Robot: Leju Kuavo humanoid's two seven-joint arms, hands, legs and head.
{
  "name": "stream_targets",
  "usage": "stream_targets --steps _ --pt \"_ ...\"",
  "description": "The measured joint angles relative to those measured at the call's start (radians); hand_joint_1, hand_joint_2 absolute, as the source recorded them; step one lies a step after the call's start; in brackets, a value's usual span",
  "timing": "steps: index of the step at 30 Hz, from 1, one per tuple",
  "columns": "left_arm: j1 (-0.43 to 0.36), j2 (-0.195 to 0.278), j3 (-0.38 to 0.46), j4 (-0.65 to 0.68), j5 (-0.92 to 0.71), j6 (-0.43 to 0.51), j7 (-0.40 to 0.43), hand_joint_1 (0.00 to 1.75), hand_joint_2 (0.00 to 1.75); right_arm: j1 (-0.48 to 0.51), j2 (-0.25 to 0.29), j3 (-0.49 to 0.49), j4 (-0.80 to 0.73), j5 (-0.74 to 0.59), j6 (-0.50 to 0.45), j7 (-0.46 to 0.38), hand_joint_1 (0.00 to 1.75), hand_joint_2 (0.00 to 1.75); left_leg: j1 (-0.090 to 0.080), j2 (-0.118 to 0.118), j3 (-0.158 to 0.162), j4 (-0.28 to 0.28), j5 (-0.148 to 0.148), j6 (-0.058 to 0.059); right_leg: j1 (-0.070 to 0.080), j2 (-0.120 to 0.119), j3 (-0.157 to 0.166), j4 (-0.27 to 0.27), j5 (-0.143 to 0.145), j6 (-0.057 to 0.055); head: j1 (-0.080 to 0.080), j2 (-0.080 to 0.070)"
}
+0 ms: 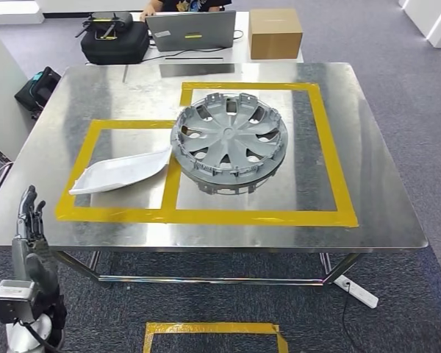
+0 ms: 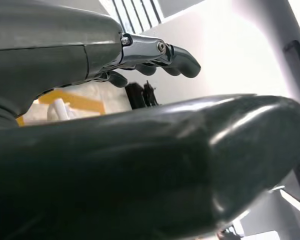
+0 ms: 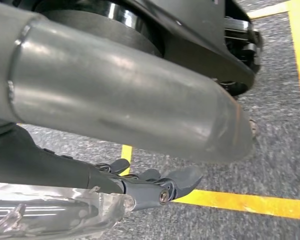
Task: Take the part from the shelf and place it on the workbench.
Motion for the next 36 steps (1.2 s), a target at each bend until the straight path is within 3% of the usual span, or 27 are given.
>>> stream_targets --steps 7,14,19,22,24,26,27,28,29,30,32,34,36 --pt "0.050 -0.026 0.002 -0.056 0.007 -0.012 -0.003 0.00 0.00 0.000 -0.023 -0.015 -0.001 -0.007 -0.005 -0.016 0.00 0.00 -0.001 -0.001 0.000 0.000 -0.001 0.002 -0.001 -0.001 0.001 -0.001 0.000 0.001 0.000 0.000" --pt "0.040 -0.047 0.008 -0.059 0.035 -0.074 -0.003 0.00 0.00 -0.002 -0.026 -0.032 -0.001 -0.040 -0.007 -0.033 0.00 0.00 -0.007 -0.001 0.000 0.003 -0.003 0.009 -0.007 -0.001 0.002 -0.002 0.001 0.007 0.000 0.000" --pt "0.024 -0.047 0.008 -0.046 0.043 -0.093 -0.003 0.00 0.00 -0.006 -0.026 -0.077 -0.001 -0.092 -0.018 -0.017 0.00 0.00 -0.014 -0.001 0.000 0.008 -0.004 0.022 -0.015 -0.001 0.005 -0.005 0.004 0.019 0.000 0.000" --pt "0.014 -0.046 0.014 -0.040 0.062 -0.116 -0.003 0.00 0.00 -0.006 -0.027 -0.093 -0.001 -0.094 -0.034 0.009 0.00 0.00 -0.007 0.000 0.004 -0.004 0.013 0.033 -0.013 -0.003 0.002 -0.001 -0.001 0.033 0.001 0.000" --pt "0.008 -0.046 0.017 -0.038 0.067 -0.123 -0.003 0.00 0.00 -0.006 -0.027 -0.100 -0.001 -0.093 -0.038 0.017 0.00 0.00 0.002 0.002 0.007 -0.013 0.021 0.036 -0.013 -0.006 -0.031 0.071 -0.051 0.042 0.005 0.000" --pt "0.006 -0.046 0.022 -0.035 0.069 -0.126 -0.003 0.00 0.00 -0.005 -0.027 -0.105 -0.001 -0.093 -0.040 0.022 0.00 0.00 0.005 0.004 0.006 -0.013 0.022 0.037 -0.017 -0.008 -0.082 0.197 -0.114 0.052 0.007 0.000" --pt "0.006 -0.046 0.023 -0.033 0.069 -0.127 -0.003 0.00 0.00 -0.004 -0.027 -0.107 -0.001 -0.093 -0.040 0.025 0.00 0.00 0.007 0.005 0.006 -0.012 0.021 0.037 -0.019 -0.009 -0.100 0.244 -0.127 0.057 0.006 0.000" --pt "0.005 -0.046 0.025 -0.030 0.070 -0.128 -0.003 0.00 0.00 -0.004 -0.027 -0.110 -0.001 -0.092 -0.041 0.030 0.00 0.00 0.010 0.006 0.006 -0.012 0.021 0.035 -0.022 -0.010 -0.102 0.257 -0.121 0.062 0.006 0.000" --pt "0.005 -0.047 0.025 -0.028 0.072 -0.129 -0.003 0.00 0.00 -0.003 -0.027 -0.111 -0.001 -0.091 -0.041 0.035 0.00 0.00 0.014 0.005 0.007 -0.011 0.019 0.032 -0.026 -0.011 -0.085 0.231 -0.098 0.068 0.006 0.000" --pt "0.004 -0.047 0.026 -0.026 0.075 -0.129 -0.003 0.00 0.00 -0.003 -0.028 -0.112 -0.002 -0.090 -0.041 0.039 0.00 0.00 0.020 0.004 0.008 -0.008 0.016 0.026 -0.030 -0.013 -0.050 0.171 -0.065 0.074 0.006 0.000" --pt "0.003 -0.050 0.029 -0.022 0.084 -0.130 -0.003 0.00 0.00 -0.005 -0.028 -0.113 -0.002 -0.087 -0.042 0.044 0.00 0.00 0.026 0.000 0.006 0.001 0.008 0.008 -0.033 -0.011 0.023 0.052 -0.033 0.082 0.009 0.000" --pt "0.003 -0.053 0.032 -0.019 0.090 -0.132 -0.003 0.00 0.00 -0.007 -0.030 -0.114 -0.003 -0.083 -0.042 0.043 0.00 0.00 0.023 -0.003 0.002 0.010 0.003 -0.008 -0.032 -0.006 0.048 0.015 -0.044 0.066 0.011 0.000" --pt "0.002 -0.055 0.034 -0.016 0.093 -0.133 -0.003 0.00 0.00 -0.007 -0.032 -0.114 -0.004 -0.080 -0.043 0.042 0.00 0.00 0.024 -0.004 0.001 0.014 0.001 -0.018 -0.030 -0.005 0.043 0.017 -0.049 0.037 0.008 0.000"
